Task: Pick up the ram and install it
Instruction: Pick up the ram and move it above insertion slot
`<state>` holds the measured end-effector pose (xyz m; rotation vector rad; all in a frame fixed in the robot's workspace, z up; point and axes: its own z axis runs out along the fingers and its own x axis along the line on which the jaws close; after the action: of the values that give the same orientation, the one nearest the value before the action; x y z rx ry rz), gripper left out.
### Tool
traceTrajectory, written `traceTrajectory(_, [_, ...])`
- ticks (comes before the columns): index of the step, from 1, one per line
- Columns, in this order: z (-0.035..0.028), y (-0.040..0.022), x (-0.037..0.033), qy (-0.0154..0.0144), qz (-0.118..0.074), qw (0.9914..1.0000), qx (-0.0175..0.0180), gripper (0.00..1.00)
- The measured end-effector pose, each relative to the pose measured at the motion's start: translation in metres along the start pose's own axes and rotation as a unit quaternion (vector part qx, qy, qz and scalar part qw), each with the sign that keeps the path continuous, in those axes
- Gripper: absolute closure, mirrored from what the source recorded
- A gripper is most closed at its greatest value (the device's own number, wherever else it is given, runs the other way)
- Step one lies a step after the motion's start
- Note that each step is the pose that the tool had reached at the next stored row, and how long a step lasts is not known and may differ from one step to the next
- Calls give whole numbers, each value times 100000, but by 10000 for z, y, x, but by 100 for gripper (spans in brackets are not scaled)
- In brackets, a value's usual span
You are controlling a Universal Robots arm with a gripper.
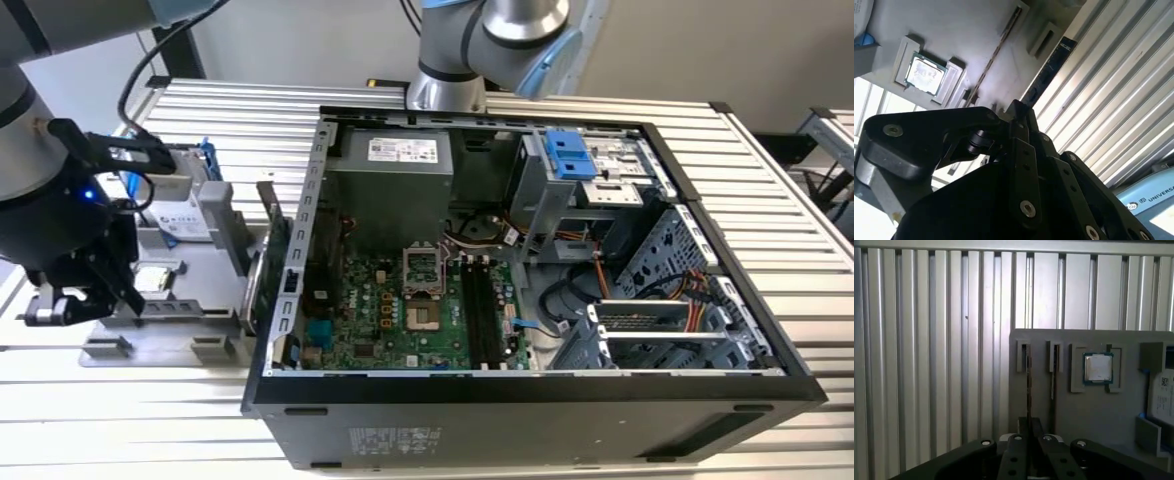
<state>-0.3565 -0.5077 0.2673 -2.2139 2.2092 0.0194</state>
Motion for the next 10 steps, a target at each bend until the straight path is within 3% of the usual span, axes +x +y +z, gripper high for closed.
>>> traceTrajectory(10, [-164,-1,-3,-2,82,100000,4,100])
